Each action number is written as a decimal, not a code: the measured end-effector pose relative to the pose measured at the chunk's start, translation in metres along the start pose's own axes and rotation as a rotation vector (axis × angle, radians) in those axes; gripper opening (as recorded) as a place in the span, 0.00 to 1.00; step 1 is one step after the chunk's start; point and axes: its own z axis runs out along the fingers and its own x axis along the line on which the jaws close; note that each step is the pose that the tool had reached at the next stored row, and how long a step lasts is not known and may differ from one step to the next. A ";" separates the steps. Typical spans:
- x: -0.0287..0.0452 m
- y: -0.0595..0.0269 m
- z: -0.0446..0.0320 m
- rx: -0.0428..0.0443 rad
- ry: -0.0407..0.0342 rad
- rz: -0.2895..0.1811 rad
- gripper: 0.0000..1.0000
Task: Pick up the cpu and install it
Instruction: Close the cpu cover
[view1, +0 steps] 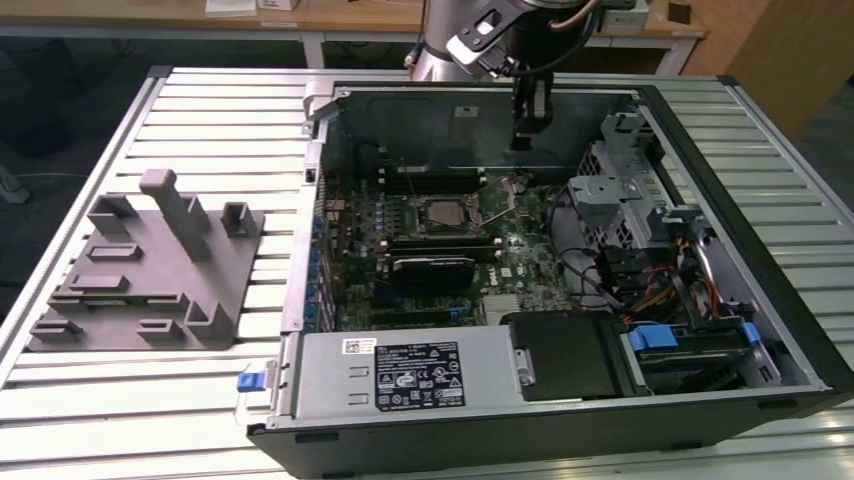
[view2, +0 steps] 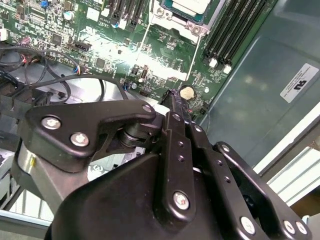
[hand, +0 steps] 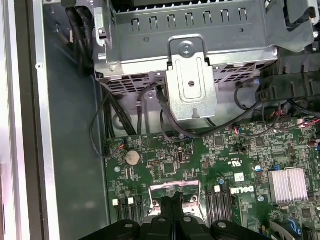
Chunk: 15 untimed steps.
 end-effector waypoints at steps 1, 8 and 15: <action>0.0001 0.0000 0.0005 0.0001 0.0002 -0.003 0.11; 0.0001 -0.0001 0.0009 0.0000 0.0004 -0.005 0.11; 0.0001 -0.0003 0.0064 0.0000 0.0005 -0.005 0.11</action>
